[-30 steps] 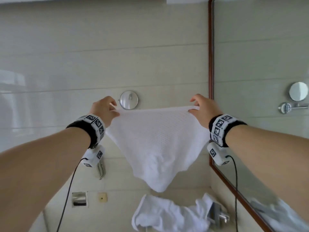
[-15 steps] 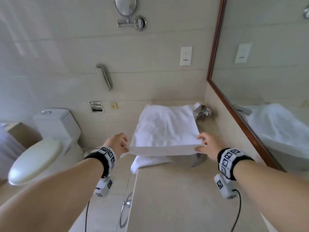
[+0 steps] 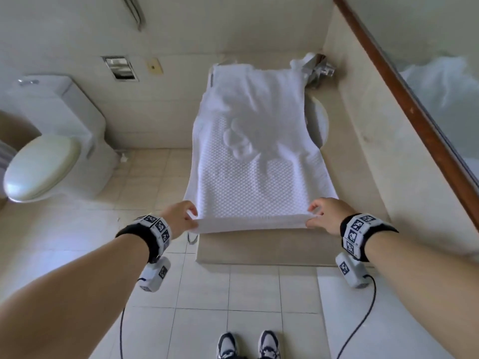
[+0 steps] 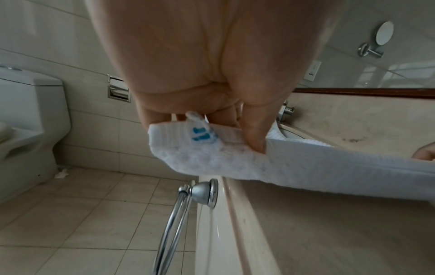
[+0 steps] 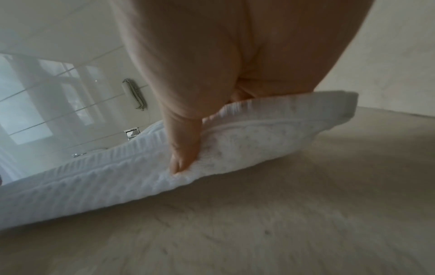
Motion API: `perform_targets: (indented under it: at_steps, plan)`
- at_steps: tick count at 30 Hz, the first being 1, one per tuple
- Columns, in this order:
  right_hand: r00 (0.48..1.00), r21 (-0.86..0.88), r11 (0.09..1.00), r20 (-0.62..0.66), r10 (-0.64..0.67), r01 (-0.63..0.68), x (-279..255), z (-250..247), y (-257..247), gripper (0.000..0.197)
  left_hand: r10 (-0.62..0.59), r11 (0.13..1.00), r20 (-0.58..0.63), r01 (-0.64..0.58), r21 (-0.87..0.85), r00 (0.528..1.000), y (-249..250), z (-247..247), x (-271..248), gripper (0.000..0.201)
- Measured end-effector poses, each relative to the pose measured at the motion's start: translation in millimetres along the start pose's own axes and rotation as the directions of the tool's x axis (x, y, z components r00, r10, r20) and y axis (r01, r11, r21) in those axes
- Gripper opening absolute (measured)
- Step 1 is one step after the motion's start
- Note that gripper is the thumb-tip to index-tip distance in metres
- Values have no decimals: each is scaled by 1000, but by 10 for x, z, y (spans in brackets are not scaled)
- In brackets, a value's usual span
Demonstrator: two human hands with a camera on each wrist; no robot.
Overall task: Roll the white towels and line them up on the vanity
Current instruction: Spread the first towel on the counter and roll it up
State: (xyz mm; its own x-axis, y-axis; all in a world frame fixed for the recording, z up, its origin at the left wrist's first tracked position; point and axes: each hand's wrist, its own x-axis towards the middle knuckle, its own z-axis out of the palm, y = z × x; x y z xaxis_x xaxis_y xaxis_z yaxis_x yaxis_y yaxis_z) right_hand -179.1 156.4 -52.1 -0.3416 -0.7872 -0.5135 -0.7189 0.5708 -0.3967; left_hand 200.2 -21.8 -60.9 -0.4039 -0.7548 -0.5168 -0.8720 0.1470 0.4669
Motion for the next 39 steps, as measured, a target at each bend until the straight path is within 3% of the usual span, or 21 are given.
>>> perform_targets:
  at_steps: [4, 9, 13, 18, 21, 23, 25, 28, 34, 39]
  plan:
    - [1000, -1, 1000, -11, -12, 12, 24, 130, 104, 35, 2, 999, -38, -3, -39, 999, -37, 97, 97, 8]
    - [988, -10, 1000, -154, 0, -1, 119, 112, 110, 32, 10, 998, -165, -19, -54, 986, 111, 82, 267, 15]
    - [956, -202, 978, -292, -15, -47, 276, 59, 16, 34, 5, 1000, -231, -11, -26, 973, 142, 43, 395, 17]
    - [907, -285, 956, -417, -54, -74, 509, 5, -68, 32, -12, 994, -310, 45, 100, 951, 131, 65, 574, 21]
    - [875, -323, 939, -482, -57, -116, 552, 16, -126, 32, 82, 966, -429, 33, 255, 899, 211, 179, 545, 31]
    - [854, -328, 937, -517, -68, -124, 535, 66, -147, 34, 107, 982, -436, -27, 186, 893, 285, 257, 516, 36]
    - [881, -218, 976, -466, -85, -21, 512, 148, -190, 31, 96, 995, -360, -85, 46, 928, 343, 342, 509, 33]
    - [947, -11, 992, -296, -123, 126, 449, 320, -271, 31, 147, 987, -239, -157, -21, 960, 392, 494, 472, 33]
    - [946, -154, 962, -202, -253, 224, 382, 405, -223, 51, 198, 980, -182, -197, 24, 963, 308, 543, 448, 60]
    - [936, -139, 964, -242, -256, 228, 366, 434, -140, 49, 174, 985, -206, -167, 52, 963, 224, 584, 381, 64]
